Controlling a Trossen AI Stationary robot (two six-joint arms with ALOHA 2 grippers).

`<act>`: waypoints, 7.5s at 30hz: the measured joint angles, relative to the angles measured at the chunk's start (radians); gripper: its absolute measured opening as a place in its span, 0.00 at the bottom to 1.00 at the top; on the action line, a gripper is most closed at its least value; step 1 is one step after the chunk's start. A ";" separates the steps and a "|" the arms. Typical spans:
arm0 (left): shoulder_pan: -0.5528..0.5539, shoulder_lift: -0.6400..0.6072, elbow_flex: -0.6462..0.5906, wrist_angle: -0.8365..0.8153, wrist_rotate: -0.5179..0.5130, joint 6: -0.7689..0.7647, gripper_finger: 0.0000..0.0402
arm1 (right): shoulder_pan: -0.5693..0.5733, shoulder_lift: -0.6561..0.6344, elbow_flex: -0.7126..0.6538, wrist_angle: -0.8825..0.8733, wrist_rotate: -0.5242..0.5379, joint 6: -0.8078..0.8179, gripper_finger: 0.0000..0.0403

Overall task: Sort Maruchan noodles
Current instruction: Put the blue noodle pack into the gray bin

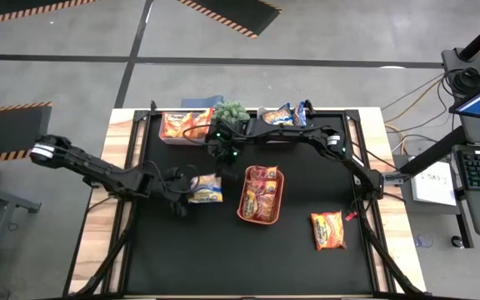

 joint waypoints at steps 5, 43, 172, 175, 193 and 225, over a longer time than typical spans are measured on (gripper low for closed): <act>-0.030 0.003 -0.032 0.058 0.002 -0.063 0.00 | 0.003 0.000 -0.010 0.002 0.089 0.037 0.56; -0.246 -0.007 0.198 -0.232 -0.074 -0.243 0.00 | 0.095 -0.069 -0.149 0.192 0.119 0.031 0.56; -0.324 -0.433 0.049 -0.073 -0.591 -0.133 0.00 | 0.080 -0.167 -0.283 0.471 0.065 0.313 0.02; -0.324 -0.440 0.049 -0.074 -0.592 -0.130 0.00 | 0.073 -0.222 -0.283 0.407 0.073 0.273 0.02; -0.324 -0.402 0.049 -0.067 -0.639 -0.128 0.00 | -0.063 -0.647 -0.432 0.079 0.435 0.220 0.02; -0.323 -0.388 0.048 -0.020 -0.723 -0.072 0.00 | -0.293 -0.900 -1.029 0.435 0.437 0.452 0.02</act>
